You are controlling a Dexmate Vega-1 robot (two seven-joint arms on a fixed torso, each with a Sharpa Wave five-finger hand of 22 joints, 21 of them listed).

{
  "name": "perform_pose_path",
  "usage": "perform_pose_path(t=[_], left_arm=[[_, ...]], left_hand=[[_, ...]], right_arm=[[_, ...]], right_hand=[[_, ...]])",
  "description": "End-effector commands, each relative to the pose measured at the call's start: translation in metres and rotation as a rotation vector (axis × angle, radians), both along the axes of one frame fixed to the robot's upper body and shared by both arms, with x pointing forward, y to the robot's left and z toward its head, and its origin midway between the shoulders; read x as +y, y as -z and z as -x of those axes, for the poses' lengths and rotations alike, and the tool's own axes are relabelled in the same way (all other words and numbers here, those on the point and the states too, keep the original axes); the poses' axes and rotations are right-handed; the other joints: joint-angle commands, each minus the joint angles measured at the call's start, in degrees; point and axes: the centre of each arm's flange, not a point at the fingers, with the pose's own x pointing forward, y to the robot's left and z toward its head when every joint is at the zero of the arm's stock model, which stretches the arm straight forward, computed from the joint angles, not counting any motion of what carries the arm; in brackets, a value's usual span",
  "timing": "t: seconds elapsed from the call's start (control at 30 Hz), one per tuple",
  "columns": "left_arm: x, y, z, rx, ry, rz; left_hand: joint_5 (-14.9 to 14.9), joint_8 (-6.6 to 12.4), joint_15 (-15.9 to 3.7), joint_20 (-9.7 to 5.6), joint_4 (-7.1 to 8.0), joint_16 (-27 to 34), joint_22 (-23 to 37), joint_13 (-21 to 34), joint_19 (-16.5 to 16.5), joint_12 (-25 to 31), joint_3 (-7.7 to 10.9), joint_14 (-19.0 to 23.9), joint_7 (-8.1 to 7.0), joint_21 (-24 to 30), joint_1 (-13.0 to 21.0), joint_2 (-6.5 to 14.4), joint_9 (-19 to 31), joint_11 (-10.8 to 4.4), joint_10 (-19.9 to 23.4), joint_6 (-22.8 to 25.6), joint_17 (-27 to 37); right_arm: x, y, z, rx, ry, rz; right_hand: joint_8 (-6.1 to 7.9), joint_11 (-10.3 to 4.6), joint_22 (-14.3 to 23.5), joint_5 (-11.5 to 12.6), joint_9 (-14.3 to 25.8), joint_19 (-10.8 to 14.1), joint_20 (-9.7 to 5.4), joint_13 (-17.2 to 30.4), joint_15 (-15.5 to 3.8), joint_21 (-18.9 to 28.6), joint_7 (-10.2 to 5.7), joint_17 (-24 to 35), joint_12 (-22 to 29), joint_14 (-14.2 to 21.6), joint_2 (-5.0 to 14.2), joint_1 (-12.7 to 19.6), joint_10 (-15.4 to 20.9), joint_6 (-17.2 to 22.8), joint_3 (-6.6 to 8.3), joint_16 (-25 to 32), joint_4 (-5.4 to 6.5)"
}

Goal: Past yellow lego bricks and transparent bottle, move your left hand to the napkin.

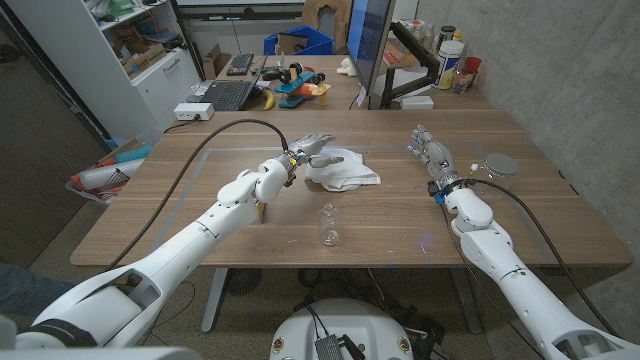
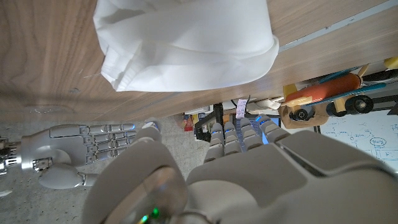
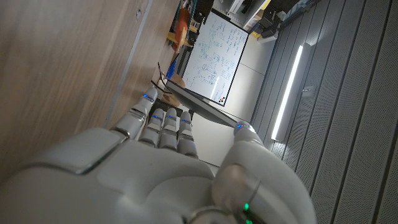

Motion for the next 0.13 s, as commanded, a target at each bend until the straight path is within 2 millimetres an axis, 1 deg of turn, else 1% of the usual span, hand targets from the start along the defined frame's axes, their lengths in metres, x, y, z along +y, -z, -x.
perform_pose_path(t=[0.03,0.13], left_arm=[[-0.0044,-0.0038,-0.0032,-0.006,0.011,-0.007],[-0.007,-0.0049,-0.0038,-0.009,0.017,-0.008]], left_hand=[[0.11,0.09,-0.02,-0.22,-0.23,-0.15,0.08,0.1,-0.29,0.16,0.12,0.07,-0.15,-0.13,0.32,0.26,0.16,-0.1,0.4,0.34,0.15],[0.11,0.09,-0.02,-0.18,-0.24,-0.13,0.08,0.1,-0.35,0.15,0.12,0.11,-0.16,-0.15,0.31,0.27,0.17,-0.16,0.37,0.38,0.15]], right_arm=[[-0.0021,0.0011,0.001,-0.005,0.009,-0.012],[-0.0048,0.0004,0.0025,-0.006,0.015,-0.011]], right_hand=[[-0.1,-0.09,0.16,-0.09,0.17,0.17,0.26,0.05,-0.14,-0.05,0.0,0.04,-0.3,0.38,-0.08,-0.54,0.41,0.2,0.1,0.05,-0.1],[-0.1,-0.04,0.15,-0.09,0.17,0.19,0.27,0.06,-0.15,-0.05,0.0,0.02,-0.3,0.39,-0.07,-0.57,0.43,0.2,0.09,0.05,-0.11]])
